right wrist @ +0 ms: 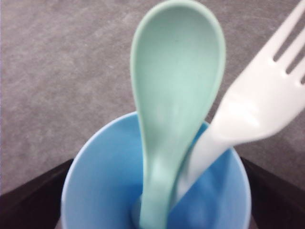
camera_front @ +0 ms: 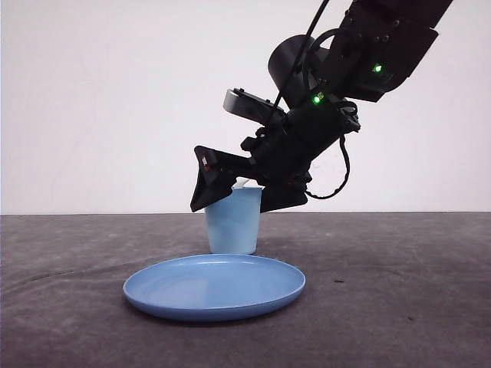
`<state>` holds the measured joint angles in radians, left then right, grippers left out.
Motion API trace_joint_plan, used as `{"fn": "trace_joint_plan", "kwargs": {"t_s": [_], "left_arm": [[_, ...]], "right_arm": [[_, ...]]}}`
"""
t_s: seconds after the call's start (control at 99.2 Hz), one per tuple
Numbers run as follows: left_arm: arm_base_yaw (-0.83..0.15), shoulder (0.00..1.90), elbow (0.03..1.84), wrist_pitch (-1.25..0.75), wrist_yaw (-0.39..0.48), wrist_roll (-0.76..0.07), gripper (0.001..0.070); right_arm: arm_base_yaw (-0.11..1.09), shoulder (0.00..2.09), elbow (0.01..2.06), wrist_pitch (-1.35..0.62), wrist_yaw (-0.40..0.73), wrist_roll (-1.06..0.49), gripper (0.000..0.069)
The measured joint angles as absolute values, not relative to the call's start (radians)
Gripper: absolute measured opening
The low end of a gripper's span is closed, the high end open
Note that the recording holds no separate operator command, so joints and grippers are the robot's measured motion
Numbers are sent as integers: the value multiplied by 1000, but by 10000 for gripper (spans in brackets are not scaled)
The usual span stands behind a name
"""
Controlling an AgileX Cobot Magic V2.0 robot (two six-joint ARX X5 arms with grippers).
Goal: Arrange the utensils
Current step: 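Move the right gripper down and grasp the blue cup rim, then lift the cup with the right gripper and carry it over the plate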
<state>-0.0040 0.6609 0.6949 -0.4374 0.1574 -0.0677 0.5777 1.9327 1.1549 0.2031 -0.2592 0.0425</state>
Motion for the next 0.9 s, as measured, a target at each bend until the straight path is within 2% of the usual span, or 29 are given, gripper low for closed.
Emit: {"fn": "trace_joint_plan", "kwargs": {"t_s": [0.222,0.312,0.605,0.897], "left_arm": [[-4,661,695,-437,157,-68,298],[-4,661,695,-437,157,-68,298],[-4,661,695,-437,157,-68,298],[-4,661,695,-437,157,-68,298]], "right_arm": [[578,1933,1155,183,-259,43,507],[582,1933,1157,182,-257,42,470],[598,1895,1161,108,-251,56,465],[607,1706,1161,-14,-200,102,464]]}}
